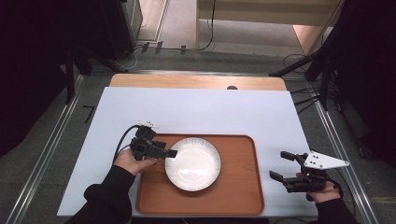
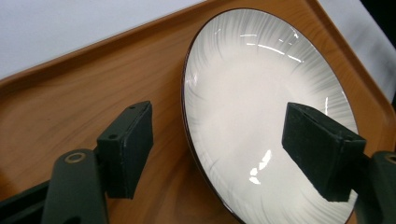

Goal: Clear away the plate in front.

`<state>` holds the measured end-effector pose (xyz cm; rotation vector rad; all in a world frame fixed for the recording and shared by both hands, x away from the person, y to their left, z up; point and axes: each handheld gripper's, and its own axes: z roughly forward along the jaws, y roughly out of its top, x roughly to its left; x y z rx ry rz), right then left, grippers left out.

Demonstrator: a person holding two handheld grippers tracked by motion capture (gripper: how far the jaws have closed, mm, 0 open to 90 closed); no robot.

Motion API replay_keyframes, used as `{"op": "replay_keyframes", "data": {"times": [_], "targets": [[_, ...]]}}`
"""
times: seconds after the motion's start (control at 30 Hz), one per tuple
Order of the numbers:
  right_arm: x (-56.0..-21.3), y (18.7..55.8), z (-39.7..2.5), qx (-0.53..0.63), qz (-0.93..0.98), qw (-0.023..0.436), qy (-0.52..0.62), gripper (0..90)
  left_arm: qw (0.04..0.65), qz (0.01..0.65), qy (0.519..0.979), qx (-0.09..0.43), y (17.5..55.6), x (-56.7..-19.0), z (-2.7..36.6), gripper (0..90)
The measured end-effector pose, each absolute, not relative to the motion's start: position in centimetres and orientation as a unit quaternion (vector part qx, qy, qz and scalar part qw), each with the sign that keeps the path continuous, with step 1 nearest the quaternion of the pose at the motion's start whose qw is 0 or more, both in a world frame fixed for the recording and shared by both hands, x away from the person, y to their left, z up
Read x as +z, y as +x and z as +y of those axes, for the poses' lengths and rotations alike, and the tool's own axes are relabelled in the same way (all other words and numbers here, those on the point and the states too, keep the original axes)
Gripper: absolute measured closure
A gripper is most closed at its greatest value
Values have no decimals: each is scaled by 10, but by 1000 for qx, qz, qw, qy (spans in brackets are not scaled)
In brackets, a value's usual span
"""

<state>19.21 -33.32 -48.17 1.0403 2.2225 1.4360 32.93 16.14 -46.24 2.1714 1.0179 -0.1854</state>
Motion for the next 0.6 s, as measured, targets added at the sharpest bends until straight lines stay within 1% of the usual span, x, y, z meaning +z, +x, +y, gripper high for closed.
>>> {"op": "replay_keyframes", "data": {"times": [0.13, 0.23, 0.37, 0.6], "targets": [[-482, 192, -333, 497, 774, 147, 362, 142, 360, 389, 846, -54, 324, -459, 162, 244], [-482, 192, -333, 498, 774, 148, 363, 142, 358, 373, 855, -34, 320, -456, 163, 215], [-482, 192, -333, 499, 773, 148, 362, 142, 349, 337, 874, -7, 313, -456, 165, 211], [-482, 192, -333, 498, 774, 148, 363, 142, 352, 317, 880, 16, 309, -456, 175, 220]]}}
